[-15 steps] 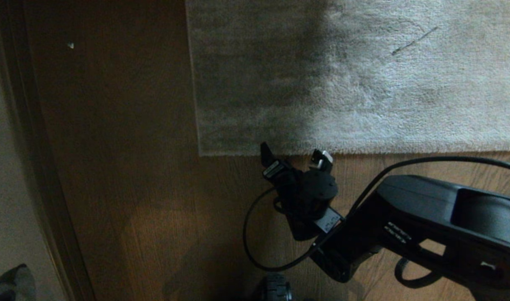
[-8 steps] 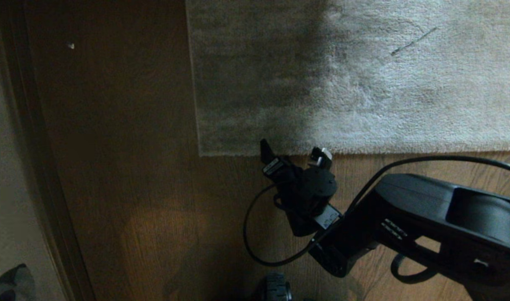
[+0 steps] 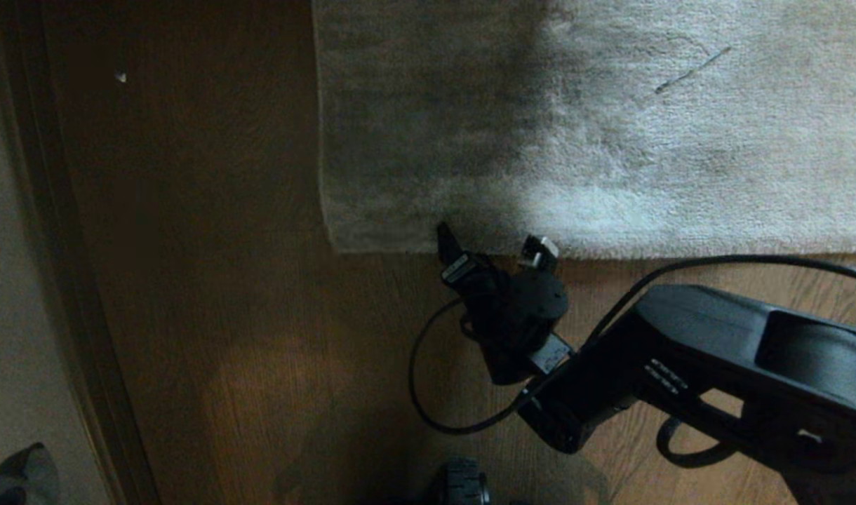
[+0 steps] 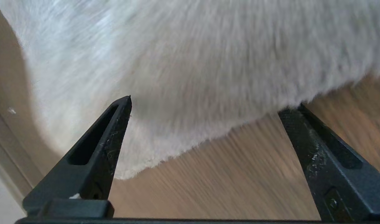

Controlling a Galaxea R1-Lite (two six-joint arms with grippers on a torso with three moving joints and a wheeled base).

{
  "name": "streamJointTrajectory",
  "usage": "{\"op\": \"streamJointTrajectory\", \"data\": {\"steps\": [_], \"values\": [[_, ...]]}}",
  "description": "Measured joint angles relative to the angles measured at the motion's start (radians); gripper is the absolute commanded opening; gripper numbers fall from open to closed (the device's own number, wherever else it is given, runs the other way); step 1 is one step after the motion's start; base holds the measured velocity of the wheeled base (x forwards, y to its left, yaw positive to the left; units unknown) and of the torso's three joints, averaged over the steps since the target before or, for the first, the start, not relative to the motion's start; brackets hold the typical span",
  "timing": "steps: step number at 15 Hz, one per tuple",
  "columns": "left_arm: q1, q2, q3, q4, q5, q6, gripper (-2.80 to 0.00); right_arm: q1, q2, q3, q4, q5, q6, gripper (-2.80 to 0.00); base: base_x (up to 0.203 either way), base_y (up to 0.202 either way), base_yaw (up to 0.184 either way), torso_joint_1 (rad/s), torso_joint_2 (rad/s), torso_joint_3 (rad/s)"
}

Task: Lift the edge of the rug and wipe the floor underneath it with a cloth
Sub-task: Lift up the carpet

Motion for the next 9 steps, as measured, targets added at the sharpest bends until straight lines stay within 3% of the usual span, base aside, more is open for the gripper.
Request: {"op": "streamJointTrajectory", "data": {"steps": [9], "values": [[0.000,0.000,0.000,0.000,0.000,0.000,-2.80,-0.053,-0.070,-0.003,0.003,0.017,-0.020,0.00,0.000,0.000,0.000,0.000,0.00,0.000]]}}
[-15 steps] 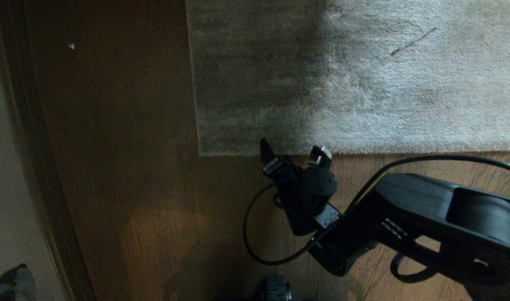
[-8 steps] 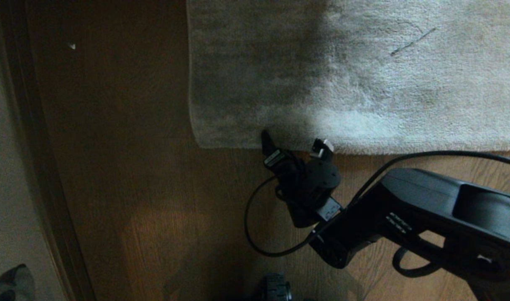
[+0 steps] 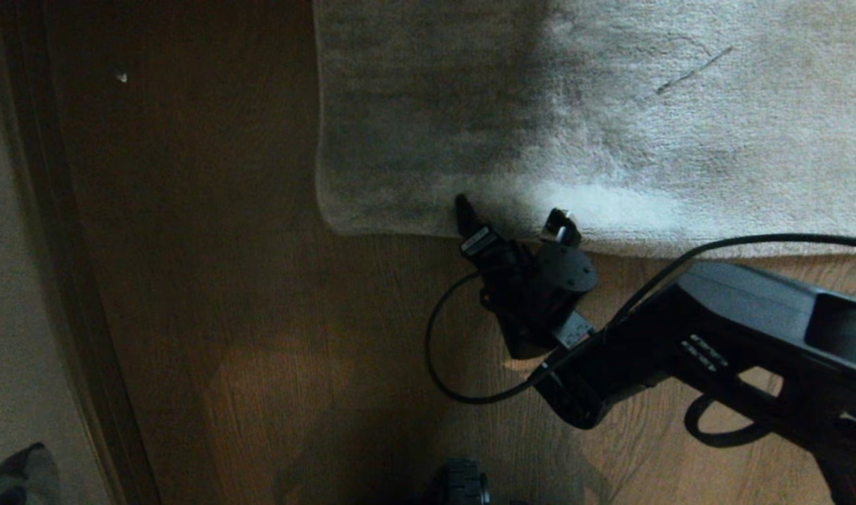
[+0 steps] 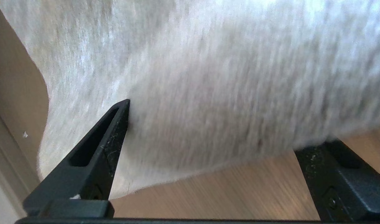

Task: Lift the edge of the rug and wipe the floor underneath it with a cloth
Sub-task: Lift up the carpet

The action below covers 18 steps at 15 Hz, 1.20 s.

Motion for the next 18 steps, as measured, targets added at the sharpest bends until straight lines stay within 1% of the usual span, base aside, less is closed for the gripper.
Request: {"op": "streamJointTrajectory", "data": {"steps": [2,10,15,18], "values": [[0.000,0.000,0.000,0.000,0.000,0.000,-2.80,-0.007,-0.020,0.009,0.002,0.023,-0.016,0.00,0.000,0.000,0.000,0.000,0.00,0.000],[0.000,0.000,0.000,0.000,0.000,0.000,-2.80,-0.011,-0.109,0.069,-0.001,0.141,-0.038,0.00,0.000,0.000,0.000,0.000,0.00,0.000],[0.000,0.000,0.000,0.000,0.000,0.000,-2.80,-0.010,-0.120,0.082,-0.001,0.151,-0.043,0.00,0.000,0.000,0.000,0.000,0.00,0.000],[0.000,0.000,0.000,0.000,0.000,0.000,-2.80,-0.010,-0.122,0.085,-0.002,0.151,-0.060,0.00,0.000,0.000,0.000,0.000,0.00,0.000]]}}
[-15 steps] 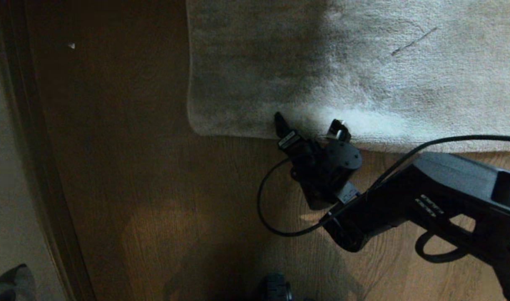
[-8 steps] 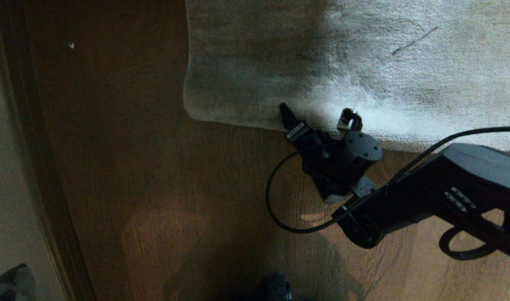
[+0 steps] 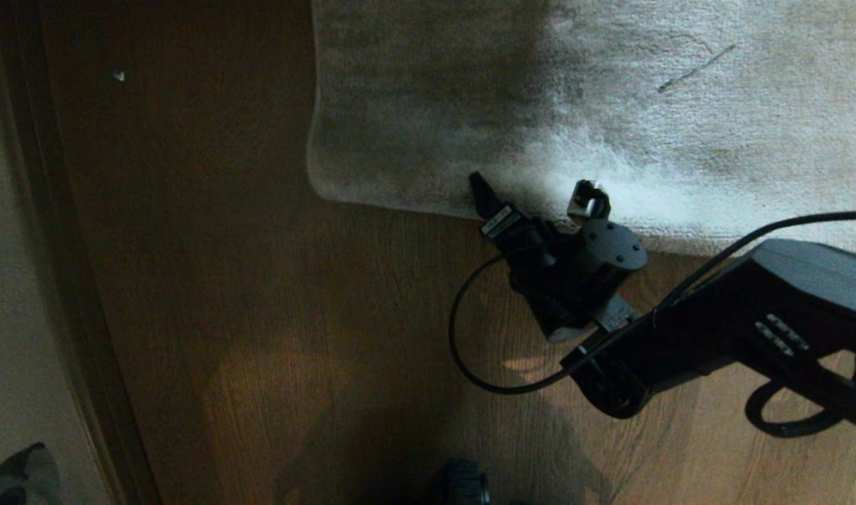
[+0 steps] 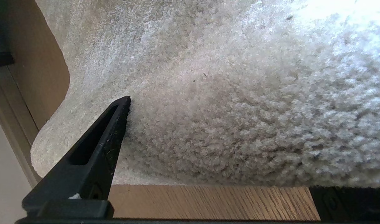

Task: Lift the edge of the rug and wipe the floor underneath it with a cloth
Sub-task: Lift up the carpet

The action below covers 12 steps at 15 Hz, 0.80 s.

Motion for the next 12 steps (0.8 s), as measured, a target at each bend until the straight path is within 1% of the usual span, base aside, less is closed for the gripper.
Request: {"op": "streamJointTrajectory", "data": {"steps": [12], "values": [[0.000,0.000,0.000,-0.001,0.000,0.000,-2.80,0.000,-0.001,0.000,0.000,-0.003,-0.019,0.00,0.000,0.000,0.000,0.000,0.00,0.000]]}}
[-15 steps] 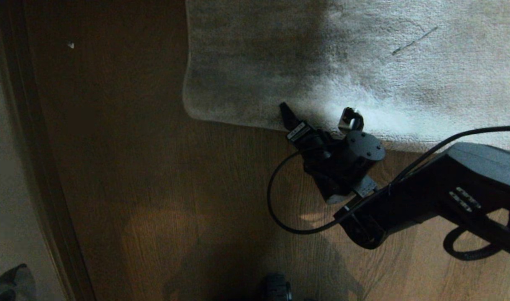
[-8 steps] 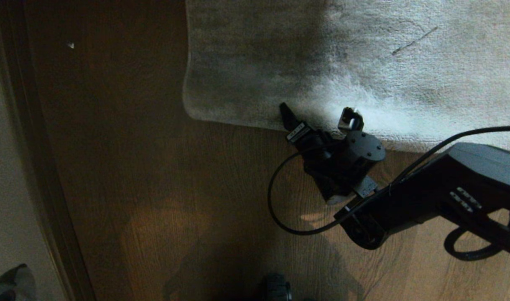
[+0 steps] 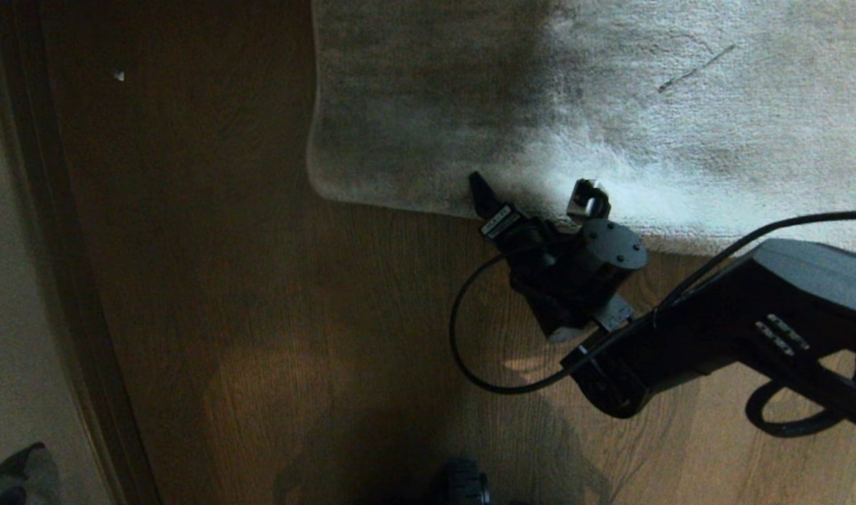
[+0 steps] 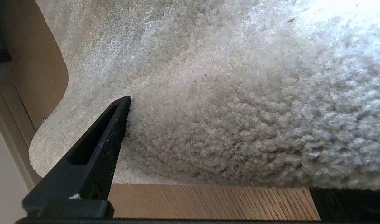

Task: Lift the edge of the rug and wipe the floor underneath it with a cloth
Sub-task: Lift up the carpet

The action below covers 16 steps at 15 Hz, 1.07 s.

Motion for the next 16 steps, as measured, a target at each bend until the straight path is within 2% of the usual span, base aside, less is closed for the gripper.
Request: {"op": "streamJointTrajectory", "data": {"steps": [16], "values": [[0.000,0.000,0.000,0.000,0.000,0.000,-2.80,0.013,-0.011,-0.011,0.000,-0.004,-0.022,0.00,0.000,0.000,0.000,0.000,0.00,0.000]]}}
